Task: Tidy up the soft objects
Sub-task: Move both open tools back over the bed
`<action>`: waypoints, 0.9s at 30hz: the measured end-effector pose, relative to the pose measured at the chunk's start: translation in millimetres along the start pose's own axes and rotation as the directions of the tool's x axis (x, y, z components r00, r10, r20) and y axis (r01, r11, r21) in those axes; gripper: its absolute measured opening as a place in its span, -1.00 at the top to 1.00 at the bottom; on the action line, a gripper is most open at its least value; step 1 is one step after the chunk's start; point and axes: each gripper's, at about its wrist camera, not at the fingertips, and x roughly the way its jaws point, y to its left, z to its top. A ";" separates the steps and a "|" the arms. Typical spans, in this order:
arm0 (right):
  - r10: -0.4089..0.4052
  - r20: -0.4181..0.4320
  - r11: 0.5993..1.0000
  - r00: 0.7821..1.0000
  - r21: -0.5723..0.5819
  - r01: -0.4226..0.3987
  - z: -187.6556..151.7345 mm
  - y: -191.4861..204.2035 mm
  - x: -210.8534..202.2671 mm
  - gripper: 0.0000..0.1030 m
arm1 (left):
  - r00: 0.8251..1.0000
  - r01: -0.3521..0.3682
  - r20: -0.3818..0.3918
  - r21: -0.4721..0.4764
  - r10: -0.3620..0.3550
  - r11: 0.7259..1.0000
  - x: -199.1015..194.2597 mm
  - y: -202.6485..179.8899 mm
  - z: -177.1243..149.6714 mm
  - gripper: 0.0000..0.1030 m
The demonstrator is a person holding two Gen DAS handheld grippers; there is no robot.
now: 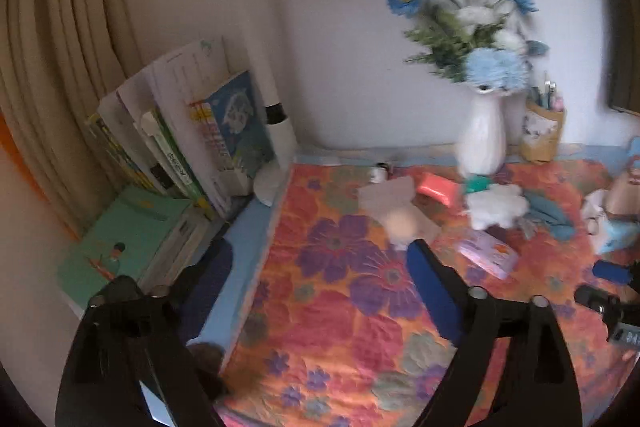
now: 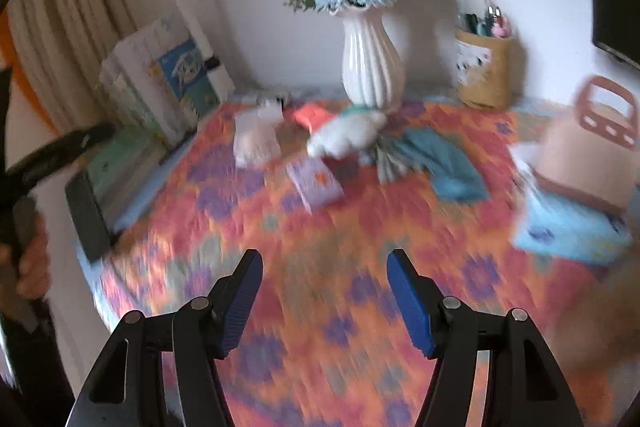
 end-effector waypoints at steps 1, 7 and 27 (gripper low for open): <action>0.001 0.004 1.000 1.000 0.013 -0.001 6.9 1.4 9.6 -0.22 | 0.999 0.041 0.000 -0.036 -0.041 0.999 11.9 1.9 -3.9 -0.72; -0.106 -0.002 0.994 0.994 0.017 0.106 12.6 4.9 77.7 -0.22 | 0.977 0.197 -0.049 -0.181 -0.209 0.964 97.5 -14.9 -45.1 -0.72; -0.243 0.043 0.970 0.969 -0.001 0.243 -1.2 4.7 87.1 -0.68 | 0.961 0.217 -0.110 -0.270 -0.254 0.938 138.2 -18.7 -70.1 -0.73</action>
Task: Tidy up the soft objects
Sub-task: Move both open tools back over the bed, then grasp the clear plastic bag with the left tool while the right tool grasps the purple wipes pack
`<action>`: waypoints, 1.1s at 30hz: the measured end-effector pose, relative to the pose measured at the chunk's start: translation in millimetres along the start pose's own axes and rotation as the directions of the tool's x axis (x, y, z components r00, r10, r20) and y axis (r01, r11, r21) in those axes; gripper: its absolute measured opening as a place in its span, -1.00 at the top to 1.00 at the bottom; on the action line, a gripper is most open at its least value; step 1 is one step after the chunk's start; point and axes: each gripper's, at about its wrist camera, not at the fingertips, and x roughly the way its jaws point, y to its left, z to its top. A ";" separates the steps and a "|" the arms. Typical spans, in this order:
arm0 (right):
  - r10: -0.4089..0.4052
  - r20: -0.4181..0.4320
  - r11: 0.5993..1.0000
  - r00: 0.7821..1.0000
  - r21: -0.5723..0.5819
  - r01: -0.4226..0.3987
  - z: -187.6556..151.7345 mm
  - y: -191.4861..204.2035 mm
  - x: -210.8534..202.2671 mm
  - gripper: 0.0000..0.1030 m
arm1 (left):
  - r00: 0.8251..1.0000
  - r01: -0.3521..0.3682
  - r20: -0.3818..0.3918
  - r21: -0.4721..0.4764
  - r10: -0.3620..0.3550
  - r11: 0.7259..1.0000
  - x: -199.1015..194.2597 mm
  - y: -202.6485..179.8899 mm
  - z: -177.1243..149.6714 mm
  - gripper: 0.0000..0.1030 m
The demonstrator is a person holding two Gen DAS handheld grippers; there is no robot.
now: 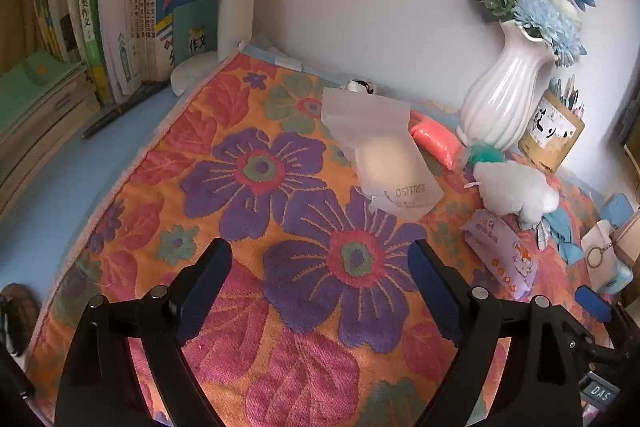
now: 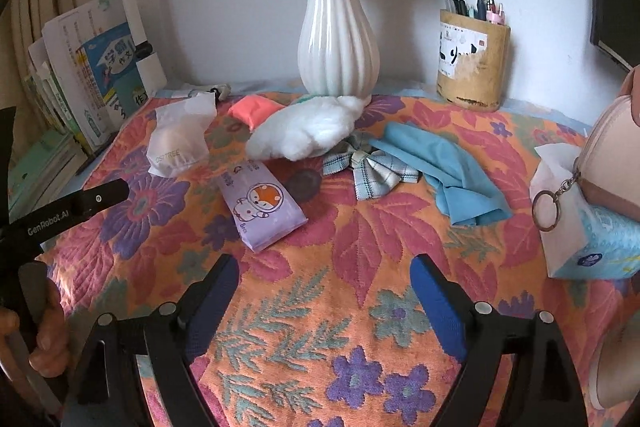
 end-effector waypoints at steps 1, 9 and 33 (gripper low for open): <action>0.002 -0.001 1.000 1.000 0.000 -0.002 0.2 -0.3 0.2 -0.68 | 1.000 -0.002 -0.001 0.002 0.002 1.000 0.1 -0.2 0.0 -0.73; -0.002 -0.002 1.000 1.000 0.002 0.002 0.0 -0.5 0.0 -0.68 | 1.000 -0.009 -0.008 0.002 0.009 1.000 3.1 1.5 2.0 -0.73; 0.118 -0.063 0.977 0.991 -0.170 -0.127 47.0 38.0 56.7 -0.68 | 0.994 0.001 -0.106 -0.018 -0.003 1.000 84.3 -37.3 66.5 -0.74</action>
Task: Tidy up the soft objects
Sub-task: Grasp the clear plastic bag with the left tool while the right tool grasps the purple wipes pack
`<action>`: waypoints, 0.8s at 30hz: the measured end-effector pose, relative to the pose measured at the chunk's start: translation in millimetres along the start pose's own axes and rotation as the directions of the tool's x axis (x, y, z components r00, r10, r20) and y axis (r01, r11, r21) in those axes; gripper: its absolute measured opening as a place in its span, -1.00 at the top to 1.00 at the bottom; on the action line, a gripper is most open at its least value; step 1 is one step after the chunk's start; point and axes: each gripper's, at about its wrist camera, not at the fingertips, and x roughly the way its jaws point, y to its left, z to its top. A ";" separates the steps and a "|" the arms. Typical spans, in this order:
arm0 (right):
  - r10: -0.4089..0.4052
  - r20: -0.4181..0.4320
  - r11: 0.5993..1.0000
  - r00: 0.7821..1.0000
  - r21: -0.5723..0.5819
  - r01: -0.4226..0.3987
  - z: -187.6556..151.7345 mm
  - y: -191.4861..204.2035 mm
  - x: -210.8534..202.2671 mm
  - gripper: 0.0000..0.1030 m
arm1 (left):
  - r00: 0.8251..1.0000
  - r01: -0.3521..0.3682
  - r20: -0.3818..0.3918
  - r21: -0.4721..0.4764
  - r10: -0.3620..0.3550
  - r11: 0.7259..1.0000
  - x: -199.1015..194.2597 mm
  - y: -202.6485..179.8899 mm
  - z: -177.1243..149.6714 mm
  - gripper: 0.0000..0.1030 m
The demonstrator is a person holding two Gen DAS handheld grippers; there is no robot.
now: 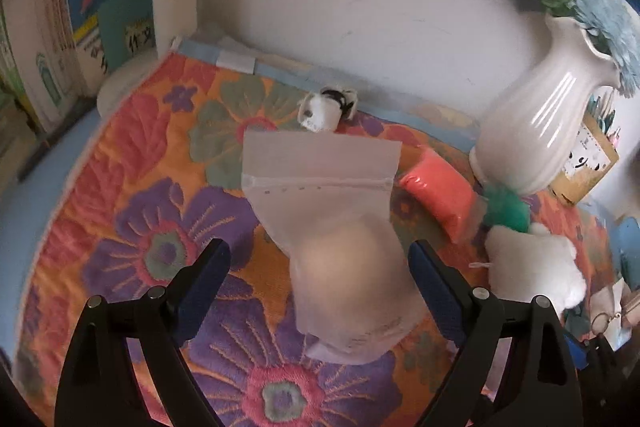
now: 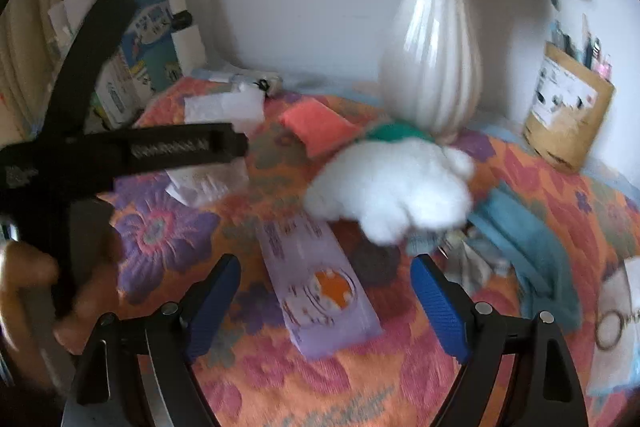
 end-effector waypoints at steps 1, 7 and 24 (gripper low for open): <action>0.000 -0.010 1.000 1.000 -0.007 0.000 0.5 2.3 3.5 -0.68 | 1.000 0.002 -0.007 0.000 -0.002 1.000 1.9 0.0 0.2 -0.71; 0.005 -0.051 0.999 0.999 -0.034 -0.006 -2.2 7.9 13.6 0.20 | 0.999 0.014 0.041 0.096 -0.018 0.995 -5.5 -18.5 -6.3 0.25; 0.001 0.036 0.998 0.999 0.067 -0.003 -64.8 8.2 -59.4 0.21 | 0.979 0.077 0.174 0.184 -0.109 0.980 -98.9 -37.1 -100.4 0.27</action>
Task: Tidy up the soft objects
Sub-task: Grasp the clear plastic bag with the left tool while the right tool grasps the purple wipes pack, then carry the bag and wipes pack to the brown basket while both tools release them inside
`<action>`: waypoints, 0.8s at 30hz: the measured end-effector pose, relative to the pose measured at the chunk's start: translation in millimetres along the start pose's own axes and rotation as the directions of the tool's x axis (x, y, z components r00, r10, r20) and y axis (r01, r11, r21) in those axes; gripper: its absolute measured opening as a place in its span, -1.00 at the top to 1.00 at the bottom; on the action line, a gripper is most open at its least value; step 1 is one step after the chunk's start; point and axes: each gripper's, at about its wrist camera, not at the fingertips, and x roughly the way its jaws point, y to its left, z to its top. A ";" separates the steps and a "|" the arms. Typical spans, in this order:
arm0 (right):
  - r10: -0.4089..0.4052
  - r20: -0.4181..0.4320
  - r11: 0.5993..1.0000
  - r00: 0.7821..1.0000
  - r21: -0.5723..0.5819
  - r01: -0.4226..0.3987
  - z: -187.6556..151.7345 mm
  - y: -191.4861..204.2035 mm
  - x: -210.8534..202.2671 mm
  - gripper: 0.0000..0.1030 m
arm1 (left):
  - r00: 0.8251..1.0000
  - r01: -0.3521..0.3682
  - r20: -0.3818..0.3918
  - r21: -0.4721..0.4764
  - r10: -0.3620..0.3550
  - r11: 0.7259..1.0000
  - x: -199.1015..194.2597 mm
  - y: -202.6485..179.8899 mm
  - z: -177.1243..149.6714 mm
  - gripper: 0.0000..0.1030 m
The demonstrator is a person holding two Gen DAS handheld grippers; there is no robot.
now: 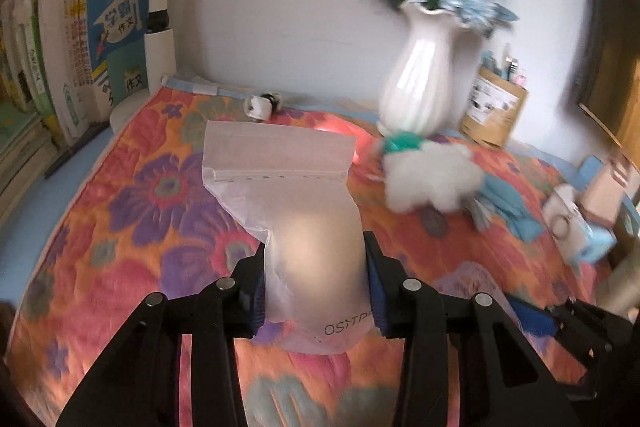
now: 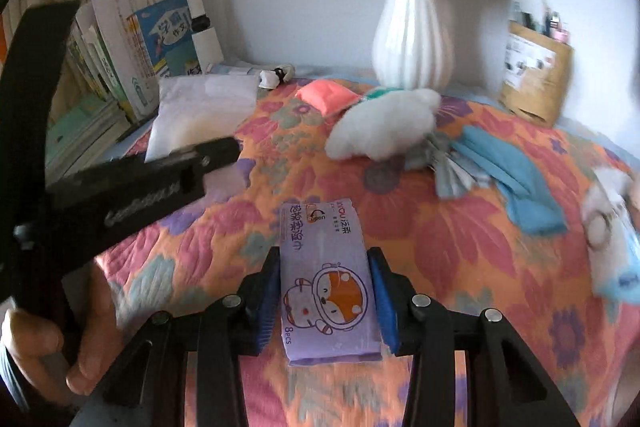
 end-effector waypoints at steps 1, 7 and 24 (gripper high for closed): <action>-0.003 0.003 1.000 1.000 0.006 0.003 1.1 -0.3 0.2 0.21 | 1.000 0.006 0.002 0.007 -0.006 1.000 -2.7 0.0 -3.4 0.27; -0.030 -0.006 0.993 1.000 0.115 0.030 -25.3 -20.5 -32.1 0.21 | 0.999 0.045 -0.005 0.046 -0.045 0.998 -26.9 -17.5 -26.9 0.27; -0.058 0.048 0.857 0.997 0.515 0.024 -125.4 -121.8 -195.0 0.22 | 0.890 0.455 -0.064 0.124 -0.451 0.882 -108.9 -115.7 -66.2 0.27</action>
